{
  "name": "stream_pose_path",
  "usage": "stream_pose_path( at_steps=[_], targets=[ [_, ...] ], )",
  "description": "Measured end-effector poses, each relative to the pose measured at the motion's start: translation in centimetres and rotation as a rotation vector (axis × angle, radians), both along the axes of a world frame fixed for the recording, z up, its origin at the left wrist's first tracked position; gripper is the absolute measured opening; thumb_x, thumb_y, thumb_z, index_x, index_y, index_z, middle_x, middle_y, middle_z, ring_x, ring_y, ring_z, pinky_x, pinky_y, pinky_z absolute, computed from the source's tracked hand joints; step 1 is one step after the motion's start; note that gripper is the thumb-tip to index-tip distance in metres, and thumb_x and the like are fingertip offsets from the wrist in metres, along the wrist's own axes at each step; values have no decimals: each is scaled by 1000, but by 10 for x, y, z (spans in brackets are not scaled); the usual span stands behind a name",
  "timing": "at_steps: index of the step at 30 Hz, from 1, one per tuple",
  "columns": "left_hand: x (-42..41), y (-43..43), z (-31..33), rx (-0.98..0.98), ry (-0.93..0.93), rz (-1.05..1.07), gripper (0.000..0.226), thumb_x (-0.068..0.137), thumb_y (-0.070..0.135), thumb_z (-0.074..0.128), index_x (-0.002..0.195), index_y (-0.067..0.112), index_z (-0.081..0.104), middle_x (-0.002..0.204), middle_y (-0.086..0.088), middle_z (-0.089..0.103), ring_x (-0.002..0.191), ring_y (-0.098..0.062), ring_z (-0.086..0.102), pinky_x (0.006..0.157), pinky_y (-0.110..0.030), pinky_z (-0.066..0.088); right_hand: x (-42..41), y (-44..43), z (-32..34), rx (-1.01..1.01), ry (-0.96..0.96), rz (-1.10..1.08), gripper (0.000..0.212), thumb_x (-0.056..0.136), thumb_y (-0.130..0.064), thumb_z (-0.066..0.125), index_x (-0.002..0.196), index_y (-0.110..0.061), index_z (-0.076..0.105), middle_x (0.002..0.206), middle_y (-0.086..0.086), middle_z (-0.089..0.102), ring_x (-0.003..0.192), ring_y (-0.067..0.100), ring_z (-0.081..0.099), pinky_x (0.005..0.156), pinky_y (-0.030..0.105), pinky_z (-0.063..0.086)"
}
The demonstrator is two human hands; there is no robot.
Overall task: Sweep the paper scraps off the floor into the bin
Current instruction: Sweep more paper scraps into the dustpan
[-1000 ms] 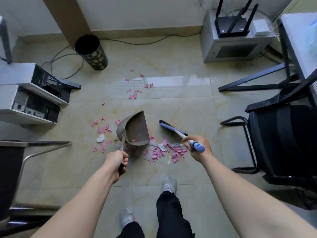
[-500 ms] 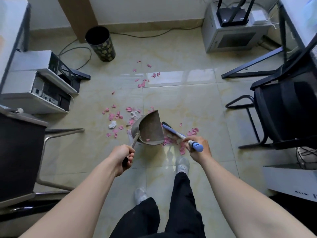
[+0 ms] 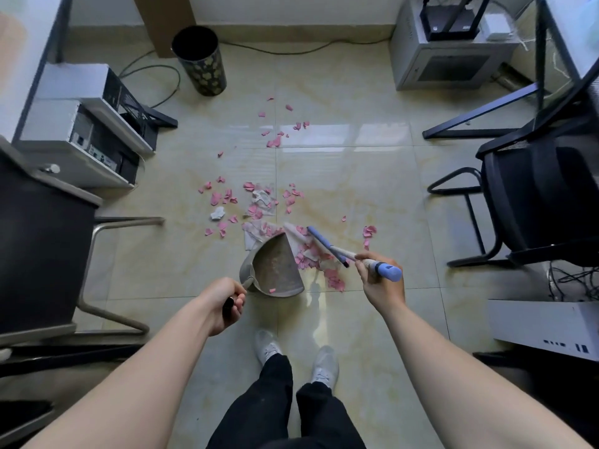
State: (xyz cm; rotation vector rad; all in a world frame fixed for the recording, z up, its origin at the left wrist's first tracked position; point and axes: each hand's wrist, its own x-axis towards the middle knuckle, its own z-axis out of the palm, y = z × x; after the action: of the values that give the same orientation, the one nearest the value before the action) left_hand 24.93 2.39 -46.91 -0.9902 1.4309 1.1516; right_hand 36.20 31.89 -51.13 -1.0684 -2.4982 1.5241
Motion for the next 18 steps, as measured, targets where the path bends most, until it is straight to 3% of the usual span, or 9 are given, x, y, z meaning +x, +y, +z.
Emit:
stream_pose_path(
  at_steps=[3,5,9,18],
  targets=[
    [4,-8,-3,-13,-17,7,22,89,4,41,68,12,42,50,1,39,30,-4,33,29,-9,26,14,9,-5,13,16,-30,34,94,-12,70,81,-42,71,65,-20,63,60,5,56,59,19,43],
    [7,-11,-4,-29,-22,13,20,88,4,41,69,11,42,50,1,40,29,-4,33,29,-8,27,25,17,-9,9,26,-37,22,96,-14,70,88,-33,75,66,-20,63,62,6,58,63,24,45],
    [12,-14,-5,-41,-52,49,20,89,4,40,70,10,43,49,0,42,28,-4,35,28,-8,28,41,35,-12,13,40,-74,10,97,-18,70,98,-23,78,75,-17,66,67,7,62,69,26,48],
    [30,-3,-1,-36,-106,190,15,93,5,41,83,0,50,56,-10,58,28,-6,43,27,-10,32,46,69,-9,22,58,-87,13,97,-12,65,94,-21,73,71,-12,65,60,3,62,66,25,49]
  ],
)
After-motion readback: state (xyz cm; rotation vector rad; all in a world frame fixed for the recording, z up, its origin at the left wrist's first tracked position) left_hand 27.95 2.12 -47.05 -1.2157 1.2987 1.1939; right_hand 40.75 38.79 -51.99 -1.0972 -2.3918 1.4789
